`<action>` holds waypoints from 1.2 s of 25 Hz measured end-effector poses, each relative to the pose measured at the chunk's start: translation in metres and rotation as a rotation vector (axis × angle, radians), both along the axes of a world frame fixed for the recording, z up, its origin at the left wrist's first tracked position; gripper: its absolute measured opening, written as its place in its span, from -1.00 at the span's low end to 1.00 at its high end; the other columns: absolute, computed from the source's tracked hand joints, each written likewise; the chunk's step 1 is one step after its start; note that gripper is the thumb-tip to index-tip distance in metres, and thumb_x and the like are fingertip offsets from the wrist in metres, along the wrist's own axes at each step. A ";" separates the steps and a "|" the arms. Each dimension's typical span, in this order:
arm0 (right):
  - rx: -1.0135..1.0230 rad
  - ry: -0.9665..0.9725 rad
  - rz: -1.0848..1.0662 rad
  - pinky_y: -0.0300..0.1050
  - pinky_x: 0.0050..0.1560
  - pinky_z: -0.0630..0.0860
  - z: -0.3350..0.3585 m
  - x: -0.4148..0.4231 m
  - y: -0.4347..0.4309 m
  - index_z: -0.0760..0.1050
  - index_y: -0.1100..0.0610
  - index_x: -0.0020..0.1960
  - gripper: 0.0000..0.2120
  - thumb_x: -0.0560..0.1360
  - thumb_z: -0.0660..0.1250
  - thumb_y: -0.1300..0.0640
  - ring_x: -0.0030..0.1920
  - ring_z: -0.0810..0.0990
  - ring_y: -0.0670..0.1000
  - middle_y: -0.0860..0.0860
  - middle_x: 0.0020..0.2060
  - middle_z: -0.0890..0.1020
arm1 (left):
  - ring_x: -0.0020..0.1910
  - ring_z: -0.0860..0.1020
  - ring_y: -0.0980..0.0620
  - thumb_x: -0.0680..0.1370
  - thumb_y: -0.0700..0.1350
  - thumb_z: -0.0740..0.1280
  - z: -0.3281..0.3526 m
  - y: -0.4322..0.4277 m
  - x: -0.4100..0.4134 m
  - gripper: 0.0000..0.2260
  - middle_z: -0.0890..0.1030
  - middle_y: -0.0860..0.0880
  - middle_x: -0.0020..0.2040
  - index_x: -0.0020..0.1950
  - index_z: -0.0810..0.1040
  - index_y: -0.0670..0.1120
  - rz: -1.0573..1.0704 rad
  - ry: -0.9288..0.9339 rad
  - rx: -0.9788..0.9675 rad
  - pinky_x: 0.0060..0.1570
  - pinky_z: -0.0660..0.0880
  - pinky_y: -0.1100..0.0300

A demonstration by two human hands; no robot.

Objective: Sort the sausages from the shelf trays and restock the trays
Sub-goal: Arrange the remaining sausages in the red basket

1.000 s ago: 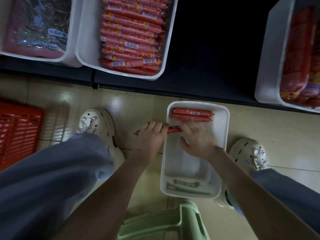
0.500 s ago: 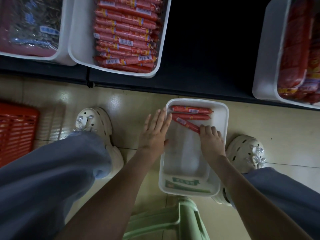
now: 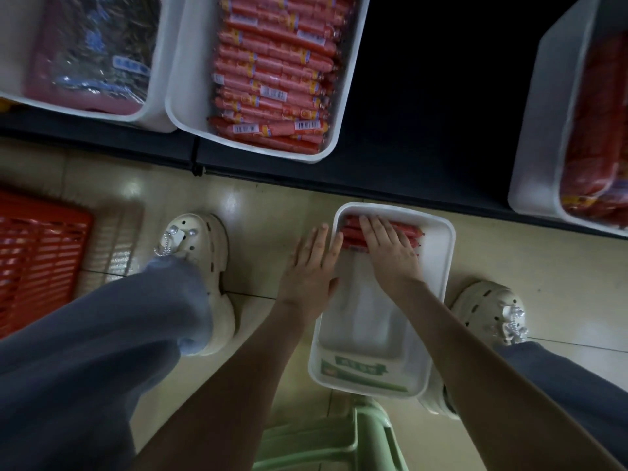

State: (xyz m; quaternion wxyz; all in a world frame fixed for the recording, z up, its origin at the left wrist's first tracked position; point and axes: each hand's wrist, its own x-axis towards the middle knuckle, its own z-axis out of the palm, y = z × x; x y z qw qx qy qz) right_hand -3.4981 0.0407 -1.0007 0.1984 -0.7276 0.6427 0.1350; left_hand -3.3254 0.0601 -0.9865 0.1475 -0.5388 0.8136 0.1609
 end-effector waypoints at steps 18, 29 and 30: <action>-0.480 -0.500 0.278 0.03 0.27 0.33 0.337 0.324 -0.057 0.33 0.18 0.36 -0.59 0.54 0.25 0.12 0.28 0.38 0.18 0.15 0.23 0.45 | 0.18 0.46 -0.20 0.52 -0.08 0.25 0.359 -0.033 0.321 -0.59 0.48 -0.19 0.18 0.34 0.37 -0.18 0.443 0.085 -0.586 0.08 0.42 -0.02; -0.173 -0.288 0.706 -0.05 0.43 0.15 0.125 0.628 -0.108 -0.17 0.12 0.55 -0.28 0.57 0.21 0.10 0.49 0.12 0.12 0.13 0.49 0.14 | 0.52 0.08 -0.17 0.58 -0.03 0.19 0.090 -0.004 0.565 -0.38 0.03 -0.23 0.55 0.57 -0.02 -0.08 1.102 -0.115 -0.183 0.44 0.09 -0.10; -0.142 -0.215 0.725 -0.05 0.42 0.16 0.099 0.640 -0.116 -0.24 0.07 0.55 -0.26 0.58 0.19 0.09 0.49 0.09 0.11 0.11 0.51 0.08 | 0.54 -0.05 -0.18 0.60 -0.04 0.15 0.066 -0.013 0.571 -0.37 -0.08 -0.21 0.56 0.57 -0.14 -0.03 1.111 -0.123 -0.106 0.45 0.00 -0.13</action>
